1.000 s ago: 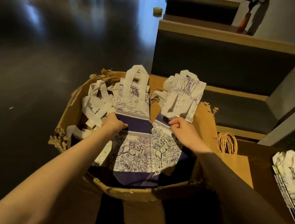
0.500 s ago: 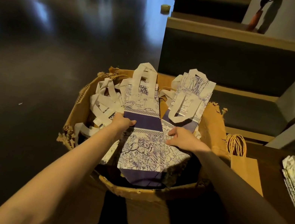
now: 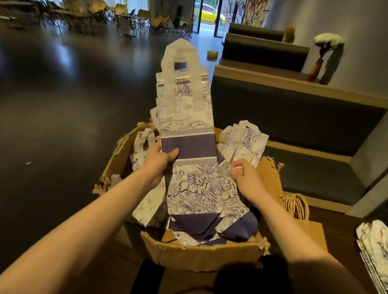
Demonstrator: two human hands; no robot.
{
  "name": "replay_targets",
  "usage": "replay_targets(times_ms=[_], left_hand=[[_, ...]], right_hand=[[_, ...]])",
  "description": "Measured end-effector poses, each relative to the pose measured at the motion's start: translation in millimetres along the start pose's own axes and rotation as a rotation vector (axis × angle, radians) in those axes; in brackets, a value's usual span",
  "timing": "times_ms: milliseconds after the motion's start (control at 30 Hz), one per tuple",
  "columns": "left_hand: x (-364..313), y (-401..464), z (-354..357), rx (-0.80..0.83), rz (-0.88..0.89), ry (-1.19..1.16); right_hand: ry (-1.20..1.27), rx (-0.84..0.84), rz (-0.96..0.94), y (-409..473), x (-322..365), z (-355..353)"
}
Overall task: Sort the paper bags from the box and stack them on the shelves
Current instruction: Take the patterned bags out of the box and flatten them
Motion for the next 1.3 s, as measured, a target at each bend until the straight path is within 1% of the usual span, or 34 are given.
replay_targets(times_ms=[67,167,267,400,567,667,733,833,933,1067,1133,1200,1300], left_hand=[[-9.2,-9.3,5.8,0.033,0.002,-0.081],[-10.8,-13.0,12.8,0.061,-0.038,-0.203],[-15.2,-17.3,19.5,0.068,-0.021,-0.239],[-26.9,-25.3,22.0,0.034,0.068,-0.233],[-40.6,-29.8,13.1,-0.076,0.216,-0.096],[-49.0,-31.6,12.0,-0.124,0.285,-0.017],[-53.5,-31.1,11.6,-0.147,0.322,0.037],[-54.5,-26.3,7.2,-0.187,0.343,0.151],[-55.3,-25.1,9.3,-0.163,0.357,0.266],[-70.6,-33.4,18.0,-0.111,0.517,0.363],[-70.9,-35.7,20.5,-0.078,0.556,0.382],[-65.6,-38.8,23.0,-0.041,0.576,0.384],[-67.3,-46.7,25.1,-0.037,0.622,0.362]], right_hand=[[0.167,-0.094,-0.051,-10.5,14.5,-18.0],[0.430,-0.138,-0.071,-21.1,26.1,-30.3],[0.541,-0.109,-0.059,-31.3,33.3,-31.1],[0.647,-0.006,-0.010,-32.7,33.0,-12.3],[0.488,0.047,-0.148,-32.1,58.3,-0.2],[0.446,0.020,-0.169,-26.0,71.9,2.5],[0.334,-0.024,-0.196,-18.7,80.1,0.7],[0.153,-0.029,-0.242,-12.7,91.2,3.2],[0.024,-0.023,-0.231,-12.2,94.8,3.8],[-0.084,0.026,-0.214,-14.4,88.8,11.6],[-0.154,0.031,-0.188,-17.8,81.7,14.1],[-0.141,0.022,-0.151,-20.1,72.8,13.7],[-0.008,-0.050,-0.204,-21.1,70.9,5.8]])
Point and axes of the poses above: each hand's wrist, its own y-axis towards the middle knuckle, its own z-axis out of the palm, x = y × z, the point moved 10 cm from there along y, towards the middle knuckle, and after that the axes turned 11 degrees about y, right-handed, at the moved point
